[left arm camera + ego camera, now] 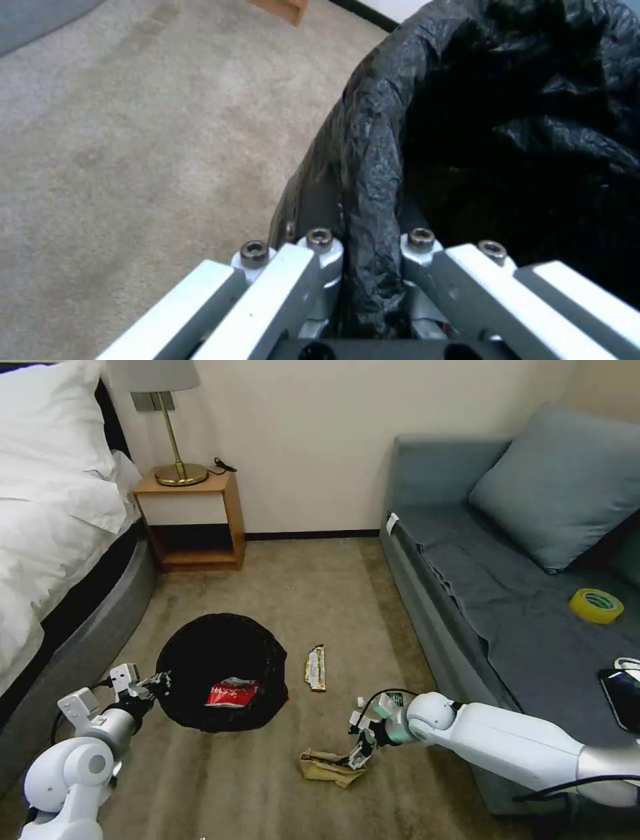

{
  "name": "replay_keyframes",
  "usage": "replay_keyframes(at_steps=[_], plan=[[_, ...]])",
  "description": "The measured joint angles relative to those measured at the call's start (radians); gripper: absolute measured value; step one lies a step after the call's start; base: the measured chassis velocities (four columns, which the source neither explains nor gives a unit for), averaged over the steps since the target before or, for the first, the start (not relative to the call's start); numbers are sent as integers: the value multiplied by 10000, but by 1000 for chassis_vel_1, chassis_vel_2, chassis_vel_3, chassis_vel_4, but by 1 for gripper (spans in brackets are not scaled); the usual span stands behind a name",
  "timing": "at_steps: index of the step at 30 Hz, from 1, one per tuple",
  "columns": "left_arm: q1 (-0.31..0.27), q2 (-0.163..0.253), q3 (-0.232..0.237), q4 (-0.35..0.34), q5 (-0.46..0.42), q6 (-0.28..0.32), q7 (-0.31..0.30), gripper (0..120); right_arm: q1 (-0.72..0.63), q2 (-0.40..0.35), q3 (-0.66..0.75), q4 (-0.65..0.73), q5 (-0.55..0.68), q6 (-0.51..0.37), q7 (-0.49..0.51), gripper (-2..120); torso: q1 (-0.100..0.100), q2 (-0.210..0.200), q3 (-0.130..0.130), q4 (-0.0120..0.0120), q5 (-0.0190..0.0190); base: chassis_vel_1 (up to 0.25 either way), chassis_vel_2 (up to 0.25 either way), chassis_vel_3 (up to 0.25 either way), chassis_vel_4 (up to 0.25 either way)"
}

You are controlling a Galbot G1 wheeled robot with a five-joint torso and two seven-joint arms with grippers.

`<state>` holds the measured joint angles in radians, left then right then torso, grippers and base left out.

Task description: Pick up the trash bin, then pick up the garbage on the floor and place it into the trash bin.

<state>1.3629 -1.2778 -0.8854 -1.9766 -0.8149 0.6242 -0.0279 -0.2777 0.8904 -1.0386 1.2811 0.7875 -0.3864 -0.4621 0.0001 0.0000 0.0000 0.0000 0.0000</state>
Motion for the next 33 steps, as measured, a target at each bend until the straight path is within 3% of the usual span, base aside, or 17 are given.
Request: replay_keyframes(at_steps=[10, 29, 30, 31, 33], plan=[[26, 104, -297, 293, -125, -98, 200, 4, 226, 577, -807, -974, -112, 100, -157, 100, 0, 0, 0, 0, -2, 0, 0, 0, 0], [65, 186, -412, 504, -175, -212, 346, 4, -227, 1146, -782, -1804, -369, 116, 119, 99, 0, 0, 0, 0, 0, 0, 0, 0, 0], [75, 188, -416, 504, -176, -213, 352, 4, -258, 1170, -767, -1803, -377, 105, 166, 96, -1, 0, 0, 0, -1, 0, 0, 0, 0], [97, 205, -445, 505, -180, -226, 375, 4, -321, 1263, -730, -1816, -498, 80, 295, 85, -1, 0, 0, 0, -1, 0, 0, 0, 0], [124, 206, -454, 505, -185, -233, 386, 4, -334, 1316, -725, -1833, -577, 48, 335, 74, 0, 0, 0, 0, 0, 0, 0, 0, 0]])
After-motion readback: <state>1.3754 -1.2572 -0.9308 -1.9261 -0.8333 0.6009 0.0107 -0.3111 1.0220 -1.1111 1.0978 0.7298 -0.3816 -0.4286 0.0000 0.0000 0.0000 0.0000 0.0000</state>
